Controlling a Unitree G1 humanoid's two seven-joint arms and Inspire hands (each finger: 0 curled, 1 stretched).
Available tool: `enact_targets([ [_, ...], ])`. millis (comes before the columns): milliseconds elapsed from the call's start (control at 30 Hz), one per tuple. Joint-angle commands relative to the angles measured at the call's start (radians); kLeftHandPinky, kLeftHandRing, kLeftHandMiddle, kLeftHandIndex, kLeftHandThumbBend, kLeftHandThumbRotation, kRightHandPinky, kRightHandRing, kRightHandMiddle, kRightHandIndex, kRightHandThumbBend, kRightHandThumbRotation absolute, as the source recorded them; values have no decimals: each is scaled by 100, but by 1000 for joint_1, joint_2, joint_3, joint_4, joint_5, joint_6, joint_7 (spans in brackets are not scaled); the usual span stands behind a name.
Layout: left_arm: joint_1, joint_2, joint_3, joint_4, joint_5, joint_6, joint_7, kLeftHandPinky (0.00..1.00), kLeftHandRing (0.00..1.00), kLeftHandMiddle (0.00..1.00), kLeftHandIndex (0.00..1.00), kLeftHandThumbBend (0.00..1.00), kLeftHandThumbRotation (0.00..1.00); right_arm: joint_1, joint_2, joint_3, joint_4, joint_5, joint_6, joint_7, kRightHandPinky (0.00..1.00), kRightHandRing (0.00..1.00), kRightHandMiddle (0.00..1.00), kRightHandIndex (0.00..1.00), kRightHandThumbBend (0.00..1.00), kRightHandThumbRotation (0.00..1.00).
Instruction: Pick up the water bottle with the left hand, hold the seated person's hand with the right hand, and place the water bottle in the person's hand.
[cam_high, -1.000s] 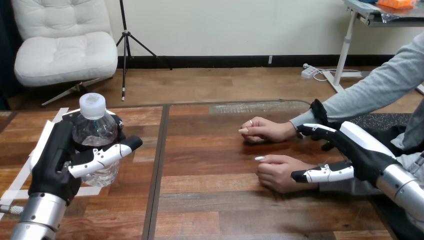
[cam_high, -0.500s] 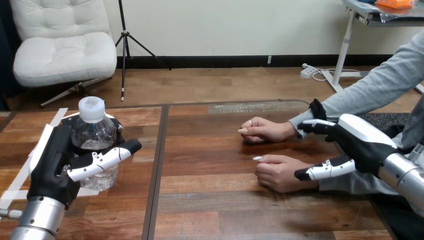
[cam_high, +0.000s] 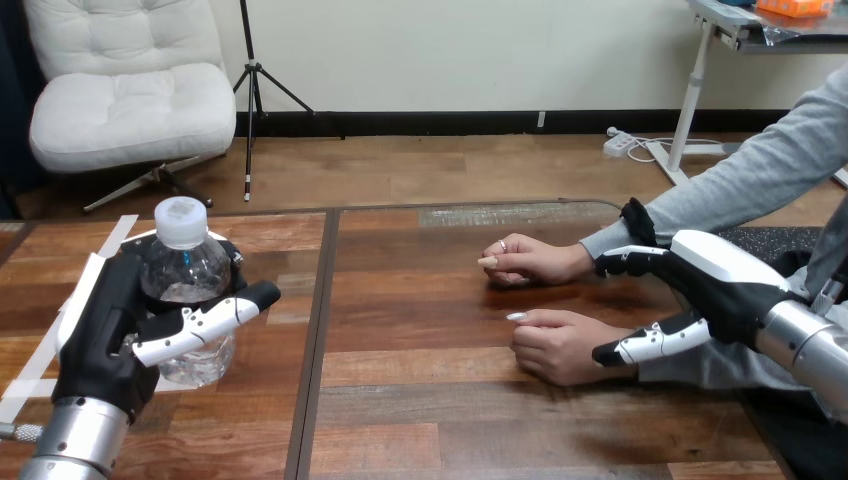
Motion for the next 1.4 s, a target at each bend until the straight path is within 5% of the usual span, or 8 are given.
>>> enact_targets([
  [0,-39,10,15,-72,-17,-2,6,25,31,36,39,62,0,-108,-28,11,6,1,-7,-13,88,86,87,86,100,53],
  [933,-21,6,23,-95,-38,-19,-6,25,31,36,39,60,0,-164,-19,85,101,-50,44,-32,85,86,88,86,100,51],
  [1367,0,3,26,-129,-53,-16,-4,25,31,36,39,59,0,-172,-11,102,122,-36,83,-4,87,88,89,87,100,44],
])
